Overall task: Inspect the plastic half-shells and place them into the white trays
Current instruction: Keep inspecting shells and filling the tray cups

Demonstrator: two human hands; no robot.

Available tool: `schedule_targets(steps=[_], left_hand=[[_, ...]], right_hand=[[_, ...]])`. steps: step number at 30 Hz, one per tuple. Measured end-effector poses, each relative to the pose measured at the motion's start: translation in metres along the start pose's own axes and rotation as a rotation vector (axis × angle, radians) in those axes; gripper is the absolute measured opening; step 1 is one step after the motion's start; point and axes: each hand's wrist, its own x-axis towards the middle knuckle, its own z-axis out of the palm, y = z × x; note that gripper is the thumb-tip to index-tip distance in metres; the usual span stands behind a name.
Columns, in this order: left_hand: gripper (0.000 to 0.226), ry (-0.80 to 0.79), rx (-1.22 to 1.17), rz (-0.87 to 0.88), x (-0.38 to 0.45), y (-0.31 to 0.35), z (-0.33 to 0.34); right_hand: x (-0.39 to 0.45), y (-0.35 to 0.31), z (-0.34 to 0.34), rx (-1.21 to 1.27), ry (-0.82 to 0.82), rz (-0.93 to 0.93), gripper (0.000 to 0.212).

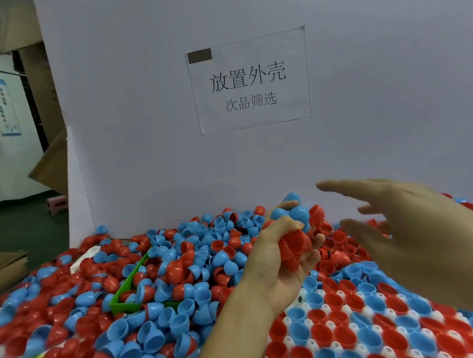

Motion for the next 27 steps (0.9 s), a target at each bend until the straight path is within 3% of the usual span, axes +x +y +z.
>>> schedule_targets(steps=[1,3,8,11,13,17,22,27], left_hand=[[0.031,-0.011,-0.009,0.011,-0.002,0.001,0.001],[0.033,-0.060,-0.038,0.015,-0.004,0.005,0.003],[0.037,-0.264,-0.044,-0.017,-0.011,0.007,0.009],[0.034,-0.344,-0.030,-0.030,-0.012,0.006,0.009],[0.036,-0.345,-0.034,-0.030,-0.010,0.005,0.008],[0.037,-0.283,-0.051,0.006,-0.006,0.004,0.007],[0.037,-0.217,-0.020,0.024,-0.003,0.001,0.004],[0.036,-0.186,0.072,0.075,-0.003,0.000,0.002]], right_hand=[[-0.012,0.010,0.010,-0.035,-0.022,0.113,0.056],[-0.017,0.020,-0.003,-0.080,0.039,0.092,0.051],[-0.009,0.032,0.008,0.144,0.079,0.203,0.048],[-0.005,0.034,0.016,0.266,0.102,0.197,0.016],[-0.003,0.037,0.018,0.325,0.163,0.201,0.006],[-0.003,0.042,0.023,0.352,0.174,0.216,0.007],[0.001,0.044,0.034,0.177,0.126,0.235,0.014],[0.001,0.045,0.041,0.166,0.103,0.209,0.011]])
